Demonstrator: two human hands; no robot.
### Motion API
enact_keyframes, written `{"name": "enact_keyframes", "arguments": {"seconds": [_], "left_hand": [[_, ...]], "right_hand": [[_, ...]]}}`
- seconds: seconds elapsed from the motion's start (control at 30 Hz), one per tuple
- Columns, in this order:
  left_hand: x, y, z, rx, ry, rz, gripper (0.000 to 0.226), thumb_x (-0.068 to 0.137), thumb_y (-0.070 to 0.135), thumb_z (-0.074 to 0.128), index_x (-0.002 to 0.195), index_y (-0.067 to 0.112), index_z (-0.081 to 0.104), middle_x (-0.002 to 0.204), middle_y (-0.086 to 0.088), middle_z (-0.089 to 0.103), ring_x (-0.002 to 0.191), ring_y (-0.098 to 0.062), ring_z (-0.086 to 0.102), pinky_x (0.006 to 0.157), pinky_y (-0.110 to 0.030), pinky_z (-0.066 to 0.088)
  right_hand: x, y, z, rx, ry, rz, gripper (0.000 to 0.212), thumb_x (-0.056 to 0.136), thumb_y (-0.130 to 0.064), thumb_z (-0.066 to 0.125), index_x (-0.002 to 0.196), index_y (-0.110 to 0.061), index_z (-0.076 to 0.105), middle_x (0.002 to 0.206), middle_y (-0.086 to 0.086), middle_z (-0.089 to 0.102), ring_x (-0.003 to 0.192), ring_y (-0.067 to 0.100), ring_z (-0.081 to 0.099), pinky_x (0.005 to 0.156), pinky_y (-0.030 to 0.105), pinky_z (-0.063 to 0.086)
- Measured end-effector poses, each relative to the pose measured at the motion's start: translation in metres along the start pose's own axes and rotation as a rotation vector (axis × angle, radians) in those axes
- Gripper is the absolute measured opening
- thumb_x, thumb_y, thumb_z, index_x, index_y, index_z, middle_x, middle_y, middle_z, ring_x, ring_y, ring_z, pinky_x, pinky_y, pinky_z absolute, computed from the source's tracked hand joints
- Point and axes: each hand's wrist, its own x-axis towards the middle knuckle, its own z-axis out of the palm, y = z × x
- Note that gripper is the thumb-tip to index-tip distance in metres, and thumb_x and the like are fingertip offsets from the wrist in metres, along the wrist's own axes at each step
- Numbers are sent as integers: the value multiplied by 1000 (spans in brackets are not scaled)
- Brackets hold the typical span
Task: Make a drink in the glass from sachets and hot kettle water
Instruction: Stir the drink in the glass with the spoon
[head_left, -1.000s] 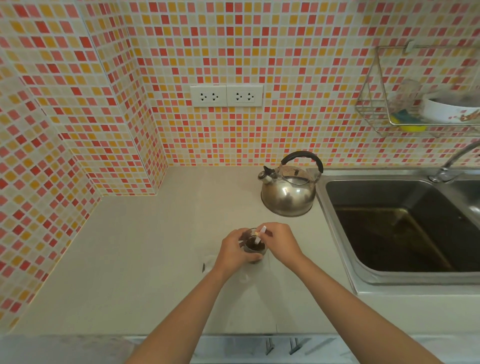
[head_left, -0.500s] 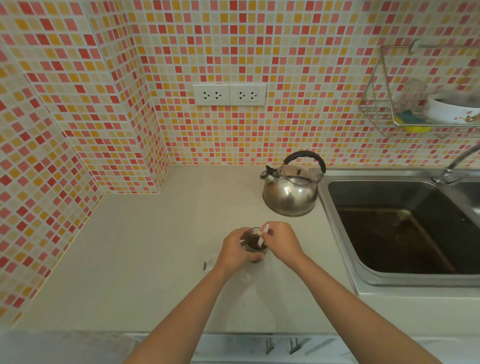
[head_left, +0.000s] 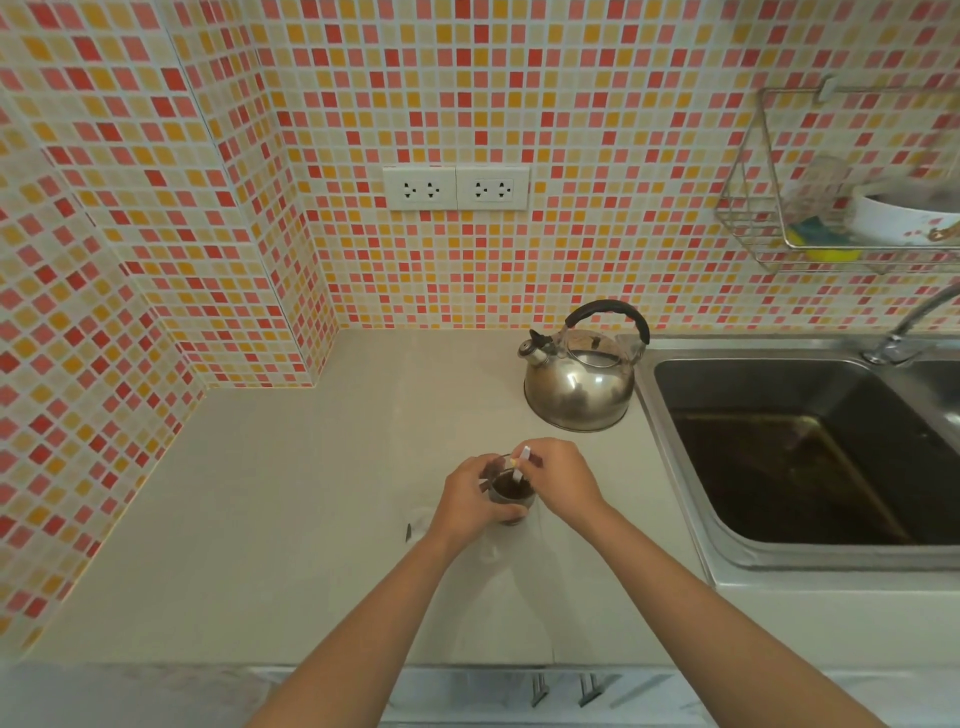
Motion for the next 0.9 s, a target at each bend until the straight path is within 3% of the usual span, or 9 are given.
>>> {"name": "enact_keyframes", "arguments": {"seconds": [0.1, 0.23, 0.4, 0.47, 0.57, 0.67, 0.9], "left_hand": [[0, 1, 0, -1, 3, -5, 70, 55, 20, 90, 119, 20, 61, 113, 6, 61, 104, -9, 59, 87, -13, 44], [1, -1, 0, -2, -3, 0, 70, 55, 22, 90, 119, 21, 62, 112, 7, 62, 105, -11, 61, 91, -18, 48], [2, -2, 0, 1, 3, 2, 68, 52, 20, 91, 114, 24, 62, 111, 8, 61, 105, -11, 60, 89, -17, 47], [2, -2, 1, -7, 8, -1, 67, 51, 19, 91, 111, 26, 63, 110, 8, 62, 104, -10, 60, 87, -15, 47], [2, -2, 1, -10, 5, -11, 67, 50, 19, 91, 110, 27, 63, 110, 9, 62, 103, -8, 60, 82, -8, 45], [2, -2, 1, -19, 7, -12, 66, 50, 18, 92, 106, 30, 61, 107, 10, 61, 102, -6, 59, 79, -6, 44], [3, -3, 1, -48, 10, -3, 64, 49, 16, 92, 105, 29, 63, 108, 6, 63, 105, -10, 59, 87, -17, 48]], "right_hand": [[1, 2, -1, -61, 39, 50, 20, 91, -15, 53, 91, -9, 72, 85, 12, 71, 79, 27, 65, 69, 33, 51], [-2, -2, 6, 43, -10, 17, 21, 91, -16, 55, 88, -10, 74, 81, 11, 72, 74, 22, 64, 66, 30, 49], [0, 3, 1, -50, 69, 50, 19, 91, -15, 53, 88, -10, 71, 82, 9, 70, 76, 25, 64, 67, 32, 50], [-1, 5, 1, 7, 87, 109, 19, 90, -12, 54, 80, -9, 71, 76, 8, 69, 73, 24, 63, 66, 29, 49], [-2, 6, 0, 179, 101, 184, 32, 89, -9, 55, 59, -16, 64, 57, 1, 63, 54, 18, 59, 57, 25, 48], [-2, 6, -6, 352, 165, 243, 17, 86, -9, 62, 71, -14, 67, 57, 3, 65, 41, 8, 57, 46, 13, 44], [-5, 1, -26, 426, 230, 124, 15, 86, -12, 65, 71, -17, 67, 57, 1, 64, 37, 0, 53, 46, 12, 42]]}}
